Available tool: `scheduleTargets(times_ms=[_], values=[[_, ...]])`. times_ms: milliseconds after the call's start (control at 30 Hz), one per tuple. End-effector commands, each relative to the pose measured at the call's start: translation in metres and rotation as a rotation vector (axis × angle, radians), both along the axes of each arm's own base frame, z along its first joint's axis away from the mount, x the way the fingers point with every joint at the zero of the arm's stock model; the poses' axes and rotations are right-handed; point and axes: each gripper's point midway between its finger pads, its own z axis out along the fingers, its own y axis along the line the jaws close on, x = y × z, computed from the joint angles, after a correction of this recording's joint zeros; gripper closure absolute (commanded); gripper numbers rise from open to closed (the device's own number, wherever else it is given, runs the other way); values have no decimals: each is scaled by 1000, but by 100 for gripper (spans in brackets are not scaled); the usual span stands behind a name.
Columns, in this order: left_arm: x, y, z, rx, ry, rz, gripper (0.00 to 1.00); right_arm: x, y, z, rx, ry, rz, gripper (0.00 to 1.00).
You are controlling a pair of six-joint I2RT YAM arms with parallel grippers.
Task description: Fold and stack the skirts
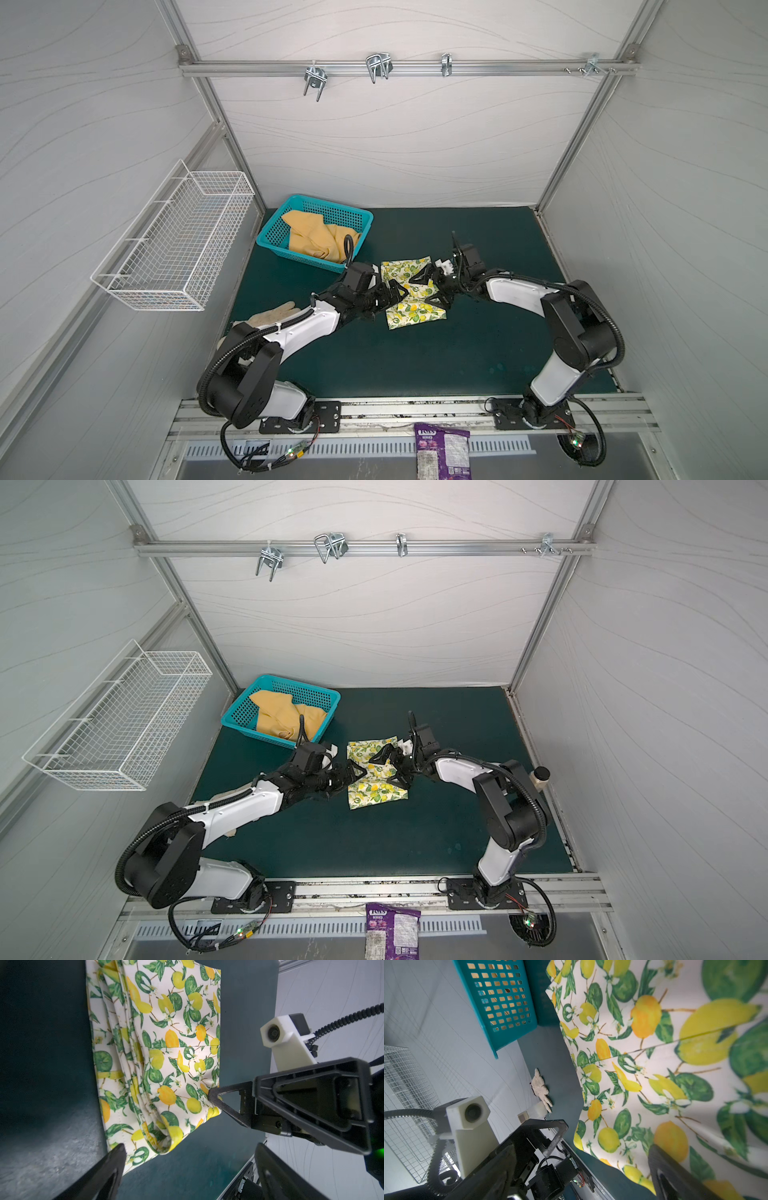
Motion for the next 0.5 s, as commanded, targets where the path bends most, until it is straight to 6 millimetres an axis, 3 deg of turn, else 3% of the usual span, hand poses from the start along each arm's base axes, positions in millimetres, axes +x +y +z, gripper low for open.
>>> scheduleTargets(times_ms=[0,333,467], values=[[6,-3,17,-16,-45,4,3,-5,-1,6,21,-17,-1,1],[8,-5,39,-21,-82,6,2,-34,-1,-30,-15,25,6,1],[5,-13,54,-34,-106,-4,1,-32,-1,-13,-4,-12,7,1]])
